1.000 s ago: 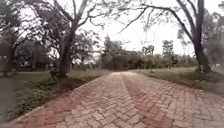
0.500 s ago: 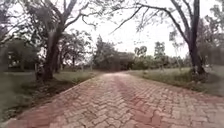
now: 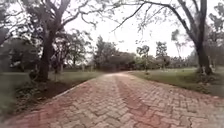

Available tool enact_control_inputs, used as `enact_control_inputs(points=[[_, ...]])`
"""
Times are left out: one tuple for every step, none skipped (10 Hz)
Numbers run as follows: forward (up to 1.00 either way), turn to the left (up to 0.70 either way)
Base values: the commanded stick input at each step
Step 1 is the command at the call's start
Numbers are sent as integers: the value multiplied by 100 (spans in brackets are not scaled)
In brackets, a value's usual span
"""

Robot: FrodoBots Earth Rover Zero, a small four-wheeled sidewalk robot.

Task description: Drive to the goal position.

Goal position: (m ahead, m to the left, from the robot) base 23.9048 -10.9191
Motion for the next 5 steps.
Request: enact_control_inputs(points=[[70,0],[70,0],[70,0],[70,0],[70,0]])
